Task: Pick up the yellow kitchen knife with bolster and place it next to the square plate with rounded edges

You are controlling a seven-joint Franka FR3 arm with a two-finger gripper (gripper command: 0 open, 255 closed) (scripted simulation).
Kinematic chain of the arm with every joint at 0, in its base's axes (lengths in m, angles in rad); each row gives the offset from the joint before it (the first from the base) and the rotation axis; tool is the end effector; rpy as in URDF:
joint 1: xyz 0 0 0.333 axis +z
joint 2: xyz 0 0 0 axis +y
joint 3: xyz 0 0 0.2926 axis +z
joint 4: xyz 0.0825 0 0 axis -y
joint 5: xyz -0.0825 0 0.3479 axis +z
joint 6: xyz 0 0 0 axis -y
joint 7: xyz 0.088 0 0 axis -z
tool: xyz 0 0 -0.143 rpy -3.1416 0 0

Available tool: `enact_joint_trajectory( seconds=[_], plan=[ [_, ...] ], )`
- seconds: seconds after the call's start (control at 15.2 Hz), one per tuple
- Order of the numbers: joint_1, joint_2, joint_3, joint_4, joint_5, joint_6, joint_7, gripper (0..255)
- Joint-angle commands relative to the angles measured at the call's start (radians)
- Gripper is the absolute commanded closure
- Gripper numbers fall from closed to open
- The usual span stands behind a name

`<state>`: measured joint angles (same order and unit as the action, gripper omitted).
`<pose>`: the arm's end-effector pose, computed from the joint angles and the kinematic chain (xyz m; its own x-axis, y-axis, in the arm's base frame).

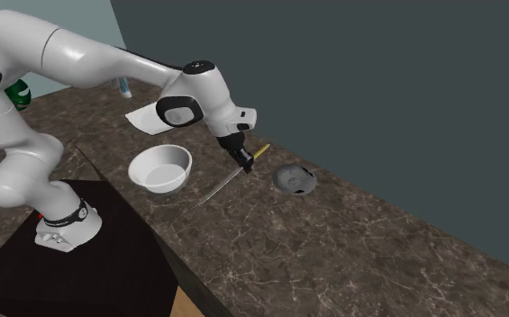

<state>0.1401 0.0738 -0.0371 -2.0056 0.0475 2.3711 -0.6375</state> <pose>0.5701 0.0609 0.4098 0.7205 0.6454 0.2537 0.6330 -0.7615 0.1397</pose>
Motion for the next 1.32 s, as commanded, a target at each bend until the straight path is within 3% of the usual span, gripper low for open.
enact_joint_trajectory(
  seconds=[0.0, 0.66, 1.25],
  plan=[
    [0.017, -0.062, 0.012, -0.084, -0.014, 0.023, 0.037, 255],
    [0.085, -0.346, 0.115, -0.398, -0.058, 0.053, 0.237, 255],
    [0.169, -0.576, 0.250, -0.589, -0.025, 0.012, 0.423, 255]
  ],
)
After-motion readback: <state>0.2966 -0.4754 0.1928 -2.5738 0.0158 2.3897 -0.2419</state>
